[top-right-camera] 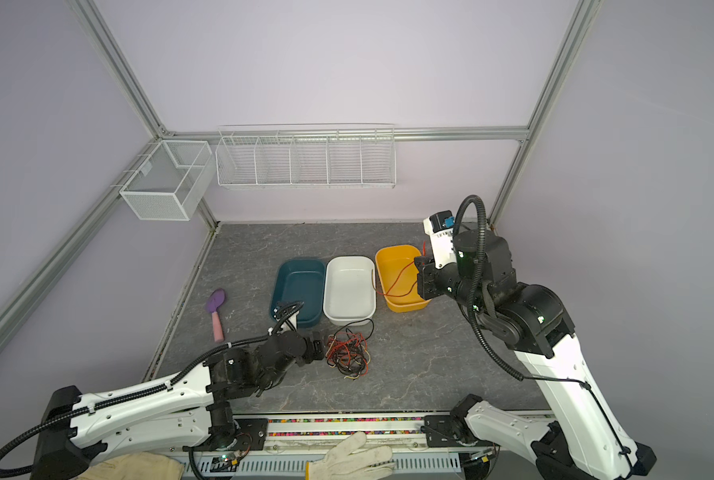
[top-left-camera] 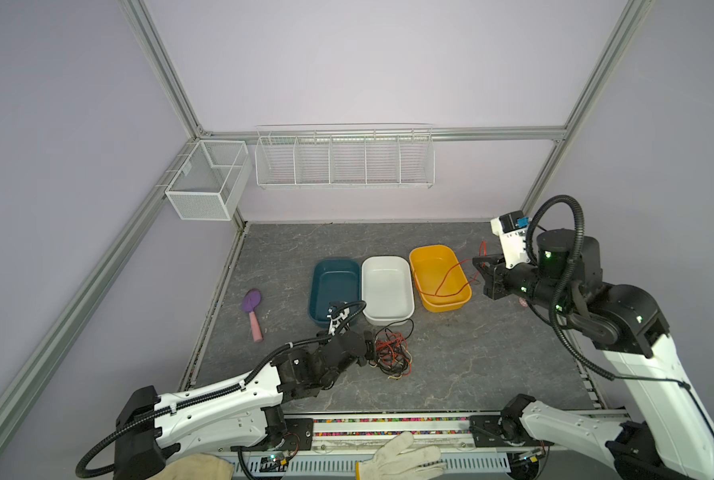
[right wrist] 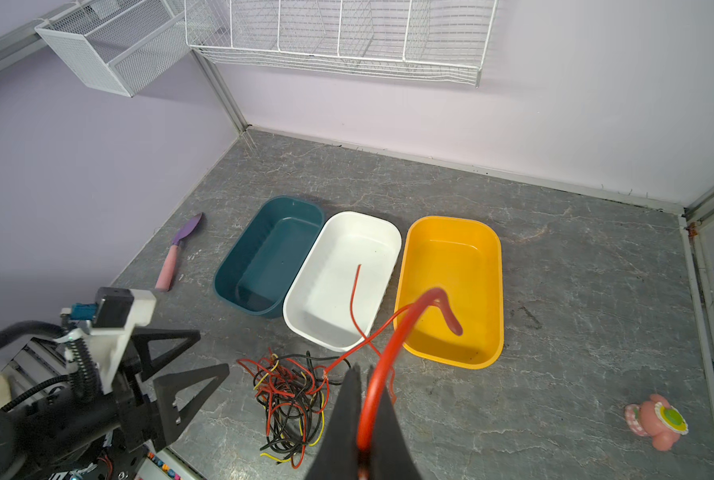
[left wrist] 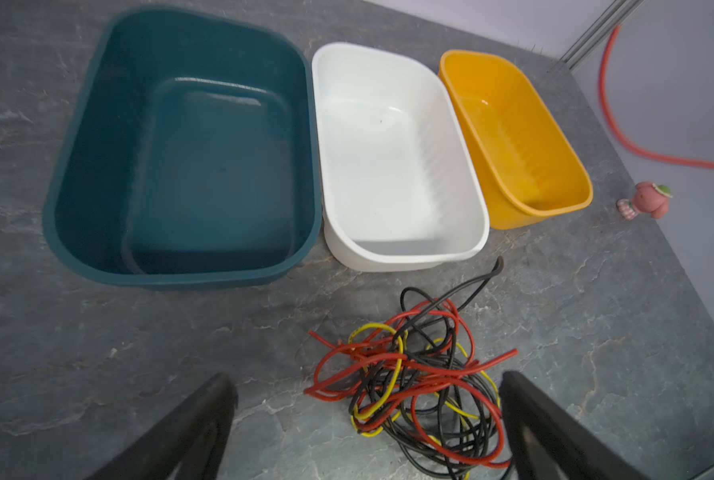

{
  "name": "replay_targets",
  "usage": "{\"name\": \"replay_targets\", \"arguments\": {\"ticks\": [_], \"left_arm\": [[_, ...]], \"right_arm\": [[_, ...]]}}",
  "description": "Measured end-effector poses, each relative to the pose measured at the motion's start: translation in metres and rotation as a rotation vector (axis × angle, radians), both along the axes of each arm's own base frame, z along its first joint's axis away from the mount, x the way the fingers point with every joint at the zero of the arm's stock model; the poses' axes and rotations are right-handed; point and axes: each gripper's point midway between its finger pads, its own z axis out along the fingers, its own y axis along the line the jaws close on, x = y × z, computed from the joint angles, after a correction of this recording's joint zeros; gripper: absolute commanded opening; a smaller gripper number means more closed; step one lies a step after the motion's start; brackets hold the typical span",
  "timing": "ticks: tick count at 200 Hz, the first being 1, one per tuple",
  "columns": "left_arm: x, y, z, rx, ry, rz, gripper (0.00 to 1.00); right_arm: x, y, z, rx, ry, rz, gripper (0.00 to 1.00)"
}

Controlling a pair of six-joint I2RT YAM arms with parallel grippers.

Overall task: Untangle the cables
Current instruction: 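Pull the red wire out of the bundle with the right gripper toward the yellow tub, then lower the red wire into the yellow tub and open the right gripper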

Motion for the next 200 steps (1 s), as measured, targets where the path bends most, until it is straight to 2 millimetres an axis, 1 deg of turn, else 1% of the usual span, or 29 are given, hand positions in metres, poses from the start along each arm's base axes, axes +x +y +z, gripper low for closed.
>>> {"name": "replay_targets", "arguments": {"ticks": [33,52,76,93,112,131,156,165,182,200], "left_arm": [[0.019,0.021,0.045,0.055,-0.089,0.047,0.99],[0.027,0.039,0.069,0.083,-0.167,0.081,0.99],[0.033,0.062,0.089,0.135,-0.254,0.118,0.99],[0.041,0.075,0.098,0.170,-0.293,0.145,0.99],[0.053,0.088,0.099,0.215,-0.306,0.177,0.99],[0.067,0.092,0.094,0.260,-0.297,0.178,0.99],[0.084,0.080,0.083,0.336,-0.296,0.126,0.99],[0.089,0.074,0.081,0.362,-0.299,0.103,0.99],[0.097,0.063,0.079,0.400,-0.317,0.063,0.99],[0.103,0.057,0.079,0.430,-0.344,0.040,0.99]], "right_arm": [[0.018,-0.004,-0.011,-0.012,0.036,-0.050,0.06],[0.029,-0.009,-0.016,-0.018,0.053,-0.090,0.06],[0.044,-0.017,-0.018,-0.011,0.055,-0.152,0.06],[0.053,-0.022,-0.019,-0.008,0.048,-0.190,0.06],[0.063,-0.027,-0.023,-0.017,0.045,-0.233,0.07],[0.076,-0.030,-0.032,-0.044,0.055,-0.273,0.06],[0.096,-0.031,-0.051,-0.086,0.072,-0.327,0.07],[0.104,-0.031,-0.062,-0.101,0.084,-0.347,0.06],[0.114,-0.030,-0.078,-0.121,0.098,-0.371,0.07],[0.126,-0.030,-0.091,-0.149,0.105,-0.397,0.06]]}}
